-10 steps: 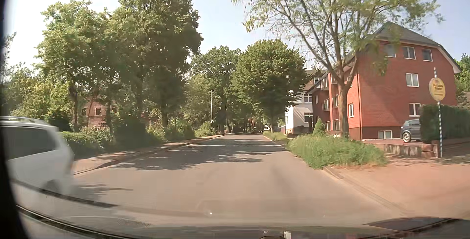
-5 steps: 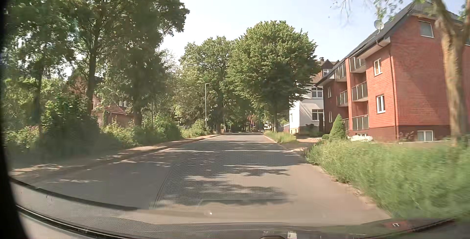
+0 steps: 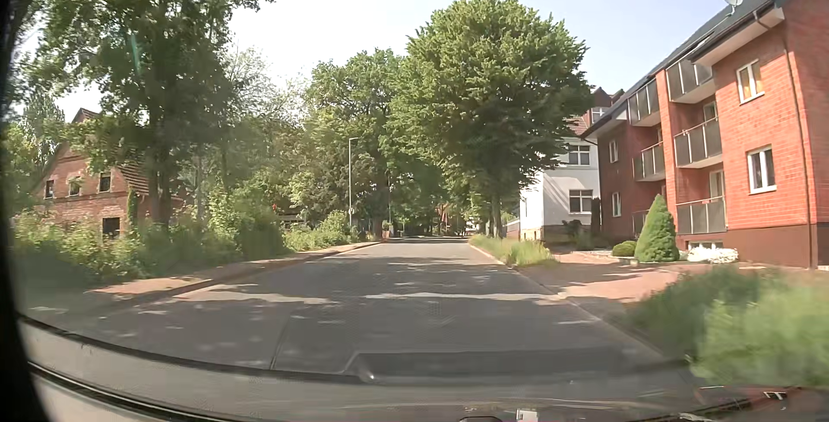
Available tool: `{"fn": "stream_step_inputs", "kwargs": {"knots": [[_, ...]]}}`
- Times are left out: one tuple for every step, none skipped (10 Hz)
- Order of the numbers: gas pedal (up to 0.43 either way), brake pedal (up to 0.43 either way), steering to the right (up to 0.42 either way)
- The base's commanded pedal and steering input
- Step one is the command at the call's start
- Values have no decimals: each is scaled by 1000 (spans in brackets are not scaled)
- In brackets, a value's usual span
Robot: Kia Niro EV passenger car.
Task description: Follow the waypoints while adhering to traffic rules and regulations
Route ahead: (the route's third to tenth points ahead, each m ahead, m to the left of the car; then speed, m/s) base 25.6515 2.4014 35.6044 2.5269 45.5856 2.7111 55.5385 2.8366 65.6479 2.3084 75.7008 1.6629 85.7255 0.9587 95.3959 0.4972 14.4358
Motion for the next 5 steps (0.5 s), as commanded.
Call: {"fn": "stream_step_inputs", "kwargs": {"knots": [[209,0,0],[220,0,0],[220,0,0],[220,0,0],[220,0,0]]}}
